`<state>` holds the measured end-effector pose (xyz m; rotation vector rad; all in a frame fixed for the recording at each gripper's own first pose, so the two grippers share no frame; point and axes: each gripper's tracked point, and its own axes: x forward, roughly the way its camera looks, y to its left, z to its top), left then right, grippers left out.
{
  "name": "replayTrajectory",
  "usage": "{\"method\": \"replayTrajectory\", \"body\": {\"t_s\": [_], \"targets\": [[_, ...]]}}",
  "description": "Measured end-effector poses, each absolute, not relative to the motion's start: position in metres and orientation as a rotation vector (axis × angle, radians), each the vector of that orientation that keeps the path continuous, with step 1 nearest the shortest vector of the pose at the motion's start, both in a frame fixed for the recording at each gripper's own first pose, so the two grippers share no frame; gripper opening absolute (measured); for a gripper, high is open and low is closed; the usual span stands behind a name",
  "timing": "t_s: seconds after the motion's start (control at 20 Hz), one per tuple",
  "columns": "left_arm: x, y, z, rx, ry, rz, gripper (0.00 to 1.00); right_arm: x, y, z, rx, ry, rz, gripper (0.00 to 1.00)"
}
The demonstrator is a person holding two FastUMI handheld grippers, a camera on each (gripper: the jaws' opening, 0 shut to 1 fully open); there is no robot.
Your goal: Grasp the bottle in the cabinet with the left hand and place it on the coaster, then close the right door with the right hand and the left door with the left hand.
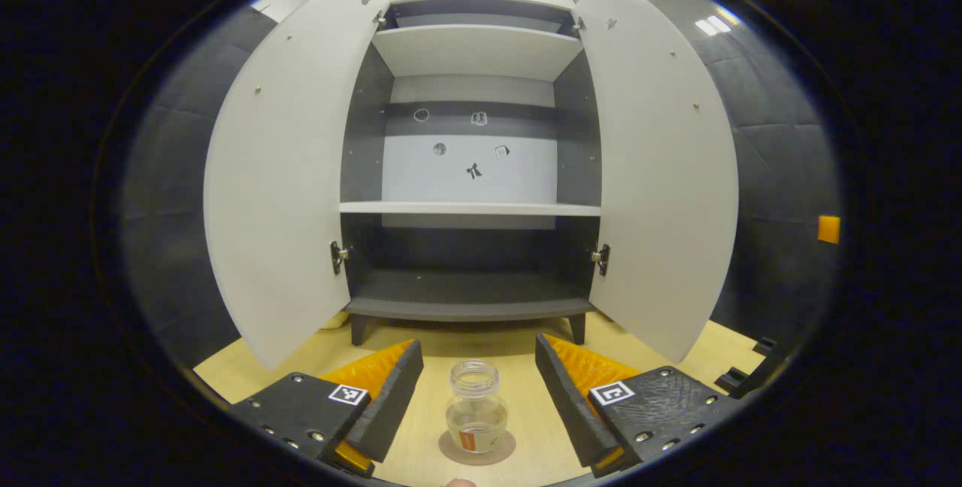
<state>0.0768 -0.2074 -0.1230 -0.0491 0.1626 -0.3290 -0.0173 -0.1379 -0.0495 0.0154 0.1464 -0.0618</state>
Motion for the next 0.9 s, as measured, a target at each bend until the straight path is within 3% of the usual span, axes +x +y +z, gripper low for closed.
{"method": "replayTrajectory", "body": {"t_s": [0.3, 0.7, 0.75, 0.9], "targets": [[0.064, -0.175, -0.060, -0.056, 0.098, -0.262, 0.89, 0.011, -0.131, -0.013, 0.118, 0.164, 0.032, 0.97], [0.059, -0.102, -0.017, -0.007, 0.030, -0.154, 0.91, 0.054, -0.152, 0.031, 0.285, 0.197, -0.001, 0.97], [0.059, -0.093, -0.014, -0.001, 0.026, -0.144, 0.91, 0.060, -0.158, 0.033, 0.270, 0.201, -0.023, 0.92], [0.060, -0.066, -0.009, 0.004, 0.020, -0.114, 0.89, 0.076, -0.159, 0.041, 0.268, 0.200, -0.050, 0.92]]}}
